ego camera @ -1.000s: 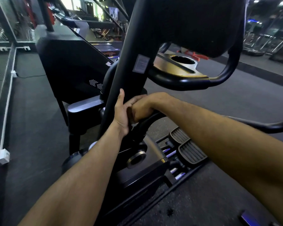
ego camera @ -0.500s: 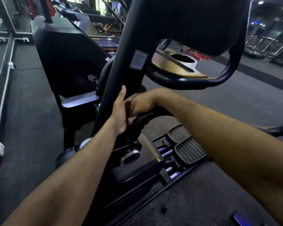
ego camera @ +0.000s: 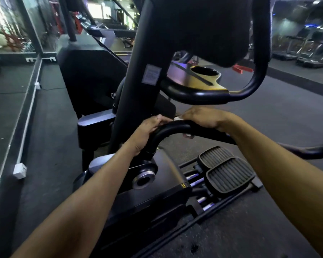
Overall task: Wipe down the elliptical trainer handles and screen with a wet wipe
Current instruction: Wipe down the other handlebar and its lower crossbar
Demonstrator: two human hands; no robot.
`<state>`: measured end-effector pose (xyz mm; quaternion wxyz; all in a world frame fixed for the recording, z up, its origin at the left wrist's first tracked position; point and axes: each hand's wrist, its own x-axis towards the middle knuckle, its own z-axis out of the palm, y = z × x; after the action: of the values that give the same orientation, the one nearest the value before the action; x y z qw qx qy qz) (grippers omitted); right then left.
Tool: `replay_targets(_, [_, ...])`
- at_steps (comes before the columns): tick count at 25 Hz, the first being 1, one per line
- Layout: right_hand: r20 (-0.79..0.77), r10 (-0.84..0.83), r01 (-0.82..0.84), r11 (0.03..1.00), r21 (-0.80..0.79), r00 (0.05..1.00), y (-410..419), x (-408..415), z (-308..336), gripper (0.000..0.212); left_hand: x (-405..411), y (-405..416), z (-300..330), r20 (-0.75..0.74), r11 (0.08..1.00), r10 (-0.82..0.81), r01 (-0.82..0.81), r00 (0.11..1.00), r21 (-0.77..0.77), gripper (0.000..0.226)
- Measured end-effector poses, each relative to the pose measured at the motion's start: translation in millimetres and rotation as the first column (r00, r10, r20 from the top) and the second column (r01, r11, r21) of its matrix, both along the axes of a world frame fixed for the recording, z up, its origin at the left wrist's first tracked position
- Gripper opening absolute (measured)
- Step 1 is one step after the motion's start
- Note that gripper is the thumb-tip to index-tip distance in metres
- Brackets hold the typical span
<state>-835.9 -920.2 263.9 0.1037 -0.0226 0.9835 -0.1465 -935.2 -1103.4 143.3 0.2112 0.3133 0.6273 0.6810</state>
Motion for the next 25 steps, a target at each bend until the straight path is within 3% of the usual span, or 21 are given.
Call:
replay_targets(4, [0.092,0.032,-0.022,0.994,-0.108,0.995,-14,-16,1,0.033,14,9,6,-0.168,0.962,0.270,-0.275,0.948,-0.005,0.051])
replay_targets(7, [0.085,0.260,-0.260,0.966,-0.008,0.962,-12,-51,-13,0.061,19,12,13,-0.181,0.895,0.446,-0.444,0.877,0.053,0.054])
replay_targets(9, [0.104,0.286,-0.293,0.955,0.055,0.952,-10,-42,-10,0.051,28,12,17,-0.180,0.861,0.508,-0.500,0.842,0.091,0.053])
replay_targets(11, [0.036,0.207,-0.207,0.978,0.009,0.978,-3,-23,-4,0.027,39,12,20,-0.302,0.845,0.526,-0.530,0.795,0.073,0.048])
replay_targets(17, [0.003,-0.010,0.010,0.999,-0.048,1.000,48,16,-17,0.036,61,30,19,-0.569,0.857,0.468,-0.505,0.676,0.105,0.042])
replay_targets(23, [-0.064,0.113,-0.118,0.990,-0.073,0.991,24,2,-4,0.056,63,61,36,-0.725,0.831,0.447,-0.543,0.523,0.120,0.033])
replay_targets(25, [-0.045,0.125,-0.128,0.990,-0.060,0.991,30,8,-6,0.042,65,61,39,-0.734,0.797,0.464,-0.596,0.495,0.102,0.035])
